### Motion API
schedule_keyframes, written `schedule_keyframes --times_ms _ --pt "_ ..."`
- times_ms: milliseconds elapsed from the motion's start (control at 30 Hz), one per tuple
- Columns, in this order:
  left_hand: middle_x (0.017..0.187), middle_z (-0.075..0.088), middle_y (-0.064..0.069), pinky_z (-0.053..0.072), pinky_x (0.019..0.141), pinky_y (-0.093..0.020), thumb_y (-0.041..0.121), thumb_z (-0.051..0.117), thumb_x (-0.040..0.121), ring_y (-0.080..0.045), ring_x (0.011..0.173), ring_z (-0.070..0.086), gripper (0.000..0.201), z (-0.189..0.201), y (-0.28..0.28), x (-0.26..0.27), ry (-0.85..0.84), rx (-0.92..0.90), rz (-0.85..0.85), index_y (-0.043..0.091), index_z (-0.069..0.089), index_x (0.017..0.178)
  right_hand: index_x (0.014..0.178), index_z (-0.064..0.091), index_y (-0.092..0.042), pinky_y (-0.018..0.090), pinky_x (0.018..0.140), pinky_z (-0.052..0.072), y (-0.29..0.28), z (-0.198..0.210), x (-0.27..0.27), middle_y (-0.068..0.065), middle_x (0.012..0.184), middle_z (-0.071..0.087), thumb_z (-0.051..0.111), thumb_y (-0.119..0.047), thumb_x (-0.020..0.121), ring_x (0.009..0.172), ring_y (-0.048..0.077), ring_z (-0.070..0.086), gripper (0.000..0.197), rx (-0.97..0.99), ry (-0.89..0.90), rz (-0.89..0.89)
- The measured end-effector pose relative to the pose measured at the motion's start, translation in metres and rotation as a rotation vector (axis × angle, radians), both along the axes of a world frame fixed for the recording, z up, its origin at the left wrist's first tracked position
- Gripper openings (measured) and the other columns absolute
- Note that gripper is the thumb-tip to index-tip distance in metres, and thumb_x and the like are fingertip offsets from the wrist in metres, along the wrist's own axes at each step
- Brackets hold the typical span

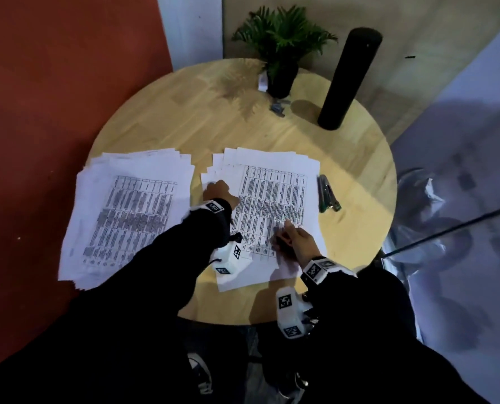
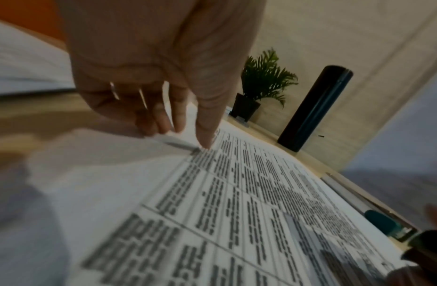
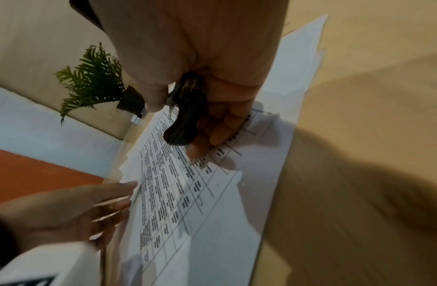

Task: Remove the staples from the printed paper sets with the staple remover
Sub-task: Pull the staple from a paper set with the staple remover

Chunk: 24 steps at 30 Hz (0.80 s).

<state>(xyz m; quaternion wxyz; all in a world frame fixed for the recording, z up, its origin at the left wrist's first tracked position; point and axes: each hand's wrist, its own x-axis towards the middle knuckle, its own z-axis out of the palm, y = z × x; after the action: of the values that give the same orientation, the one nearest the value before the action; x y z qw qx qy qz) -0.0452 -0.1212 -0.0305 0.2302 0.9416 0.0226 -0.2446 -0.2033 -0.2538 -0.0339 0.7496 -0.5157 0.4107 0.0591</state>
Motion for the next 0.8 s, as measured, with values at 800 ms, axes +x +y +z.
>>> schedule_keyframes --times_ms 800 --pt "0.13 0.056 -0.017 0.048 0.09 -0.033 0.039 0.077 0.075 -0.031 0.115 0.057 0.078 0.005 -0.027 0.038 0.154 -0.044 0.204 -0.005 0.043 0.13 0.075 0.046 -0.004 0.022 0.043 0.046 0.007 -0.001 -0.002 0.011 0.069 0.045 0.048 -0.009 0.096 0.059 0.024 0.047 0.022 0.232 -0.131 -0.233"
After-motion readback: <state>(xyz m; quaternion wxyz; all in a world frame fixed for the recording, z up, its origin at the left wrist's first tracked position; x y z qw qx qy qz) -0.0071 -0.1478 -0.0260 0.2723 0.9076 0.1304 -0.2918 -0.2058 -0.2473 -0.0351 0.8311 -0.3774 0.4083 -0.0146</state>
